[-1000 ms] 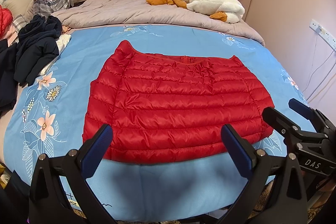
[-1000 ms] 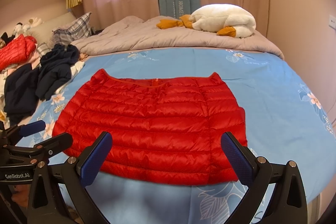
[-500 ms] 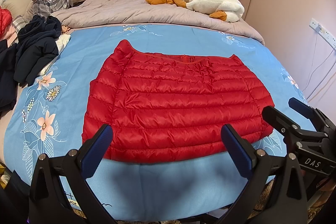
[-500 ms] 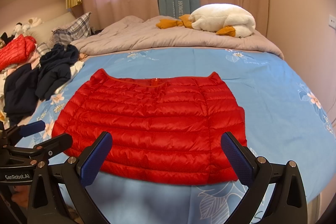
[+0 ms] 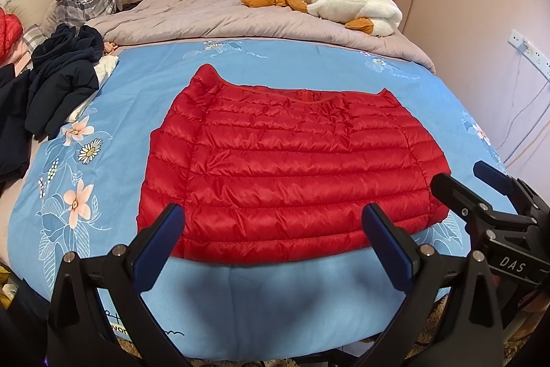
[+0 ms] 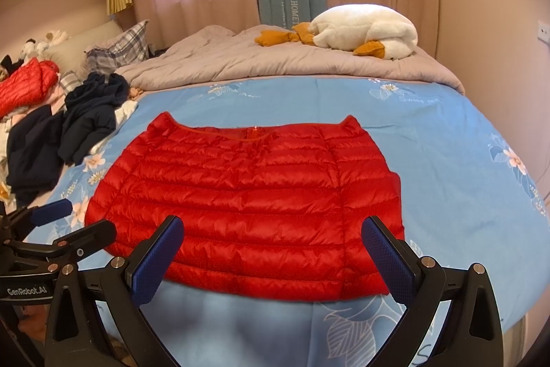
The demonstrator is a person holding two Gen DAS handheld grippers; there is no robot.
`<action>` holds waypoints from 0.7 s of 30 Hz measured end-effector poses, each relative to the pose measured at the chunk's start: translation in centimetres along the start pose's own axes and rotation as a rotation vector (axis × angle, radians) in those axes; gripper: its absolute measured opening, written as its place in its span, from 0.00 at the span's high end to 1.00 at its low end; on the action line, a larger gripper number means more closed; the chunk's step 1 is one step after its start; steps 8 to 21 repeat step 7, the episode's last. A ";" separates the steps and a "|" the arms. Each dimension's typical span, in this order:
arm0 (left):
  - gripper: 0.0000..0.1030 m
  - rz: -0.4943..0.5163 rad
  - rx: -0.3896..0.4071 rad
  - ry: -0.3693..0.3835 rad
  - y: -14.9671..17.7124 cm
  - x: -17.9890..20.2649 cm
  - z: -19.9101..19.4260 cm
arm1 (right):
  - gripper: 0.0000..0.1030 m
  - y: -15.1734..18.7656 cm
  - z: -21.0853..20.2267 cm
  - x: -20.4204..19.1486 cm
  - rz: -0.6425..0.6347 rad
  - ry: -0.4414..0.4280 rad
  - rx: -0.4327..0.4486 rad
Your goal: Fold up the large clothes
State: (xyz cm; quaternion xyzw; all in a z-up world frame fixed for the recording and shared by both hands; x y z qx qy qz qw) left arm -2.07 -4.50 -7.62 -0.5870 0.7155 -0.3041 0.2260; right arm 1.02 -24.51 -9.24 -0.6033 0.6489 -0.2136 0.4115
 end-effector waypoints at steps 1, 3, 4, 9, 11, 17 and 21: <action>0.00 -0.001 0.000 -0.001 0.0 -0.1 0.0 | 0.01 0.0 0.0 0.0 -0.001 0.000 0.000; 0.00 -0.001 0.001 -0.001 0.0 -0.1 0.0 | 0.01 0.0 0.0 0.1 -0.002 0.001 0.001; 0.00 -0.001 0.003 0.000 0.0 0.0 -0.1 | 0.01 0.0 0.0 0.1 -0.001 0.001 0.001; 0.00 0.000 0.004 0.000 -0.1 -0.1 -0.1 | 0.01 0.0 0.0 0.1 -0.001 0.001 0.001; 0.00 0.000 0.004 0.000 -0.1 -0.1 -0.1 | 0.01 0.0 0.0 0.1 -0.001 0.001 0.001; 0.00 0.000 0.004 0.000 -0.1 -0.1 -0.1 | 0.01 0.0 0.0 0.1 -0.001 0.001 0.001; 0.00 0.000 0.004 0.000 -0.1 -0.1 -0.1 | 0.01 0.0 0.0 0.1 -0.001 0.001 0.001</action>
Point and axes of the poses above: each gripper's, at about its wrist camera, not at the fingertips, and z roughly the way its jaws point, x to its right, y to its underside, the point moved 4 cm from there along z, roughly the way its jaws point, and after that the axes turned 7 degrees about z, right-handed, at the moved point
